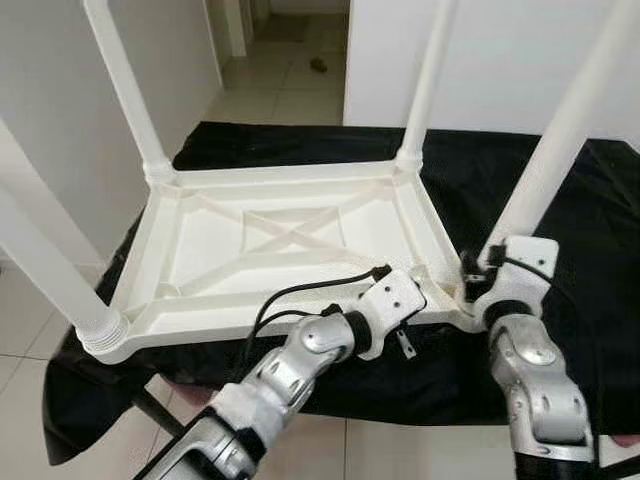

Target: Building children table

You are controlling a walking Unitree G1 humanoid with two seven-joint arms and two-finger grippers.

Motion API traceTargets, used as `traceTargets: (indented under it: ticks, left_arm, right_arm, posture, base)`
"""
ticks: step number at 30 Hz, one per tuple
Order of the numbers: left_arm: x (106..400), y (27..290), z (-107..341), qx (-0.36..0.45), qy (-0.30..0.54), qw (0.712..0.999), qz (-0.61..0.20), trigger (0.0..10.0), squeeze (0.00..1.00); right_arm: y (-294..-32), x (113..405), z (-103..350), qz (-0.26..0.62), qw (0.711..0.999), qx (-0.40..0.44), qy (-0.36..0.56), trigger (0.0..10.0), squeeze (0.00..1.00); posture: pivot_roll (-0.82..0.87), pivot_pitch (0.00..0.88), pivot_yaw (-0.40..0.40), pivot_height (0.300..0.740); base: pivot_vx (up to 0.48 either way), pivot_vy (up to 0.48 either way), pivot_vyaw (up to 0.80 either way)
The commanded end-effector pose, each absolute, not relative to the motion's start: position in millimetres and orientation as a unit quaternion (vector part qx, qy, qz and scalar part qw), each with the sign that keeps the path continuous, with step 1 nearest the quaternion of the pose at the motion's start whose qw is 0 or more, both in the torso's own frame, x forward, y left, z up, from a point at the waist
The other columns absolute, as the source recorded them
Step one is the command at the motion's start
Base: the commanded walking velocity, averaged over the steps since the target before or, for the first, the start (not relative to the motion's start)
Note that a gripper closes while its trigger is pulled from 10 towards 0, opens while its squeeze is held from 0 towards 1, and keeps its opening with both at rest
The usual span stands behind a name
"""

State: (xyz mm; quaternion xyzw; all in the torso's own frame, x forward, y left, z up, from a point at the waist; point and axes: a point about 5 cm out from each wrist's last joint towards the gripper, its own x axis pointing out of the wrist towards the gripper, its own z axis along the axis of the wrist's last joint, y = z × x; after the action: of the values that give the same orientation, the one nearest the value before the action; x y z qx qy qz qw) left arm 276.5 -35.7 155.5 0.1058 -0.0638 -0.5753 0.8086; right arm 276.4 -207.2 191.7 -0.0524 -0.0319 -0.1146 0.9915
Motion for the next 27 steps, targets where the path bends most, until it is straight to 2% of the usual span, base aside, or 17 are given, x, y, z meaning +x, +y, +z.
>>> traceTargets:
  ticks: [1,8,20,27]
  left_arm:
    - [273,-36,154,0.107,-0.059,0.803,-0.584,10.0,0.00]
    - [261,-26,155,0.101,-0.060,0.801,-0.587,10.0,0.00]
    - [260,-21,160,0.100,-0.057,0.806,-0.581,10.0,0.00]
    - [259,-19,164,0.100,-0.056,0.807,-0.580,10.0,0.00]
  right_arm:
    - [-207,277,193,-0.112,0.992,-0.053,-0.031,10.0,0.00]
    - [-209,279,194,-0.107,0.992,-0.059,-0.031,10.0,0.00]
    - [-199,270,181,-0.051,0.996,-0.075,-0.020,10.0,0.00]
    - [-210,268,162,-0.053,0.994,-0.091,0.008,10.0,0.00]
  posture:
    - [-0.06,0.068,0.032,0.740]
    - [-0.05,0.074,0.029,0.740]
    - [-0.05,0.076,0.029,0.740]
    - [-0.05,0.076,0.036,0.740]
  base:
    - [0.000,0.000,0.00]
    - [0.000,0.000,0.00]
    - [0.000,0.000,0.00]
    - [0.000,0.000,0.00]
